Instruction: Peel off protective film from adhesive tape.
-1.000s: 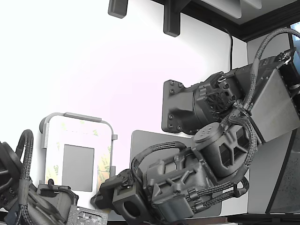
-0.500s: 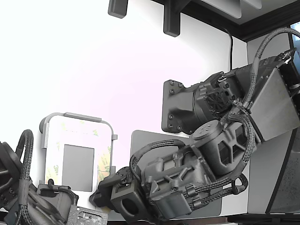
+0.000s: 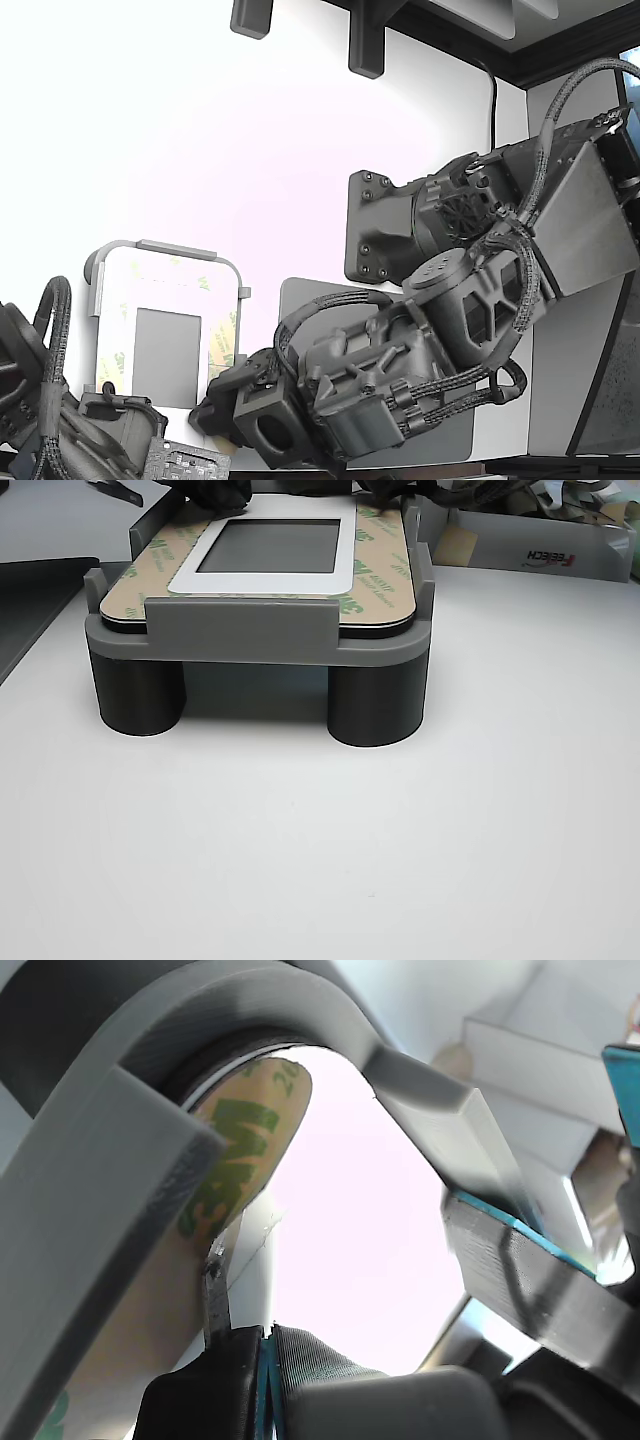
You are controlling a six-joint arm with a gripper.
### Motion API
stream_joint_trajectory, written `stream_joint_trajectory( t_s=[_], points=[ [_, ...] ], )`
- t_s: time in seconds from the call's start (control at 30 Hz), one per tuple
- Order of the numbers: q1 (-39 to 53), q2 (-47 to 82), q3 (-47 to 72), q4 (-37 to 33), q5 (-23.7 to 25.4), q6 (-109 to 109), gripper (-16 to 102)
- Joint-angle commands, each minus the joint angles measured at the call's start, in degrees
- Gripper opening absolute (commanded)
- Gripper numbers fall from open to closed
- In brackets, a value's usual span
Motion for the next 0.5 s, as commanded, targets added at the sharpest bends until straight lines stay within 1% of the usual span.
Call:
stream_joint_trajectory(
  t_s=[0.0, 0.27, 0.47],
  points=[
    [-1.14, 1.32, -0.79, 0.00, -0.18, -0.26, -11],
    [-1.41, 1.49, -1.23, 0.18, -0.18, -0.79, -11],
    [-1.41, 1.67, -3.34, 2.72, 0.35, -1.32, -11]
  ],
)
